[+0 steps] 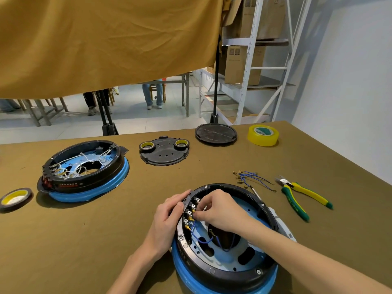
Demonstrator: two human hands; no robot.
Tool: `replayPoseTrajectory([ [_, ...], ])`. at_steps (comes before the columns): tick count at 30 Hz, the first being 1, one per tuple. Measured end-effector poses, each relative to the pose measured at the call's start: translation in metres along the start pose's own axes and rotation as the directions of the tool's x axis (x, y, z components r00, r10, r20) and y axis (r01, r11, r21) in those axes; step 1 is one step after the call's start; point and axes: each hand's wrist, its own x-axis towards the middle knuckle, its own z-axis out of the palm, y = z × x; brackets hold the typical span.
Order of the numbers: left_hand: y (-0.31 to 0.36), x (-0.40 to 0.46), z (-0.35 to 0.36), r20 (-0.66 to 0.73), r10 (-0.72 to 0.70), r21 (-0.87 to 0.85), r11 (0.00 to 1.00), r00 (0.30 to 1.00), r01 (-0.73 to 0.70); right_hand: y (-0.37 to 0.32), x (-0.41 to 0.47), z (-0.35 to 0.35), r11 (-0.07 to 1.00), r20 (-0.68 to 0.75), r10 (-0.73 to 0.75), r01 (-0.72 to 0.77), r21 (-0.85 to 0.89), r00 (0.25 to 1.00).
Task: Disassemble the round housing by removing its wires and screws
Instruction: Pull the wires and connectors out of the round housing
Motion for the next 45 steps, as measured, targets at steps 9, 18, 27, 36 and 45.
replayPoseTrajectory([
  [9, 0.0005, -0.0001, 0.0021, -0.015, 0.012, -0.027, 1.000, 1.000, -0.012, 0.0062, 0.0018, 0.0017, 0.998, 0.010, -0.033, 0.033, 0.051, 0.999],
  [18, -0.0011, 0.0006, 0.0019, -0.014, 0.013, -0.019, 1.000, 1.000, -0.013, 0.0071, 0.0001, 0.0010, 0.996, 0.007, -0.037, 0.036, 0.079, 0.999],
  [27, -0.0005, -0.0005, 0.0017, -0.011, 0.007, -0.021, 1.000, 1.000, -0.007, 0.0045, -0.0038, -0.0012, 0.996, 0.004, -0.045, 0.045, 0.074, 0.999],
  [36, 0.0006, 0.0000, 0.0016, -0.011, 0.011, -0.011, 1.000, 1.000, -0.011, 0.0027, -0.0048, -0.0007, 0.997, -0.012, -0.048, 0.049, 0.058, 0.999],
  [45, 0.0004, -0.0006, 0.0029, -0.012, 0.012, -0.018, 1.000, 1.000, -0.012, 0.0038, -0.0064, -0.0018, 0.998, -0.022, -0.041, 0.042, 0.041, 0.999],
])
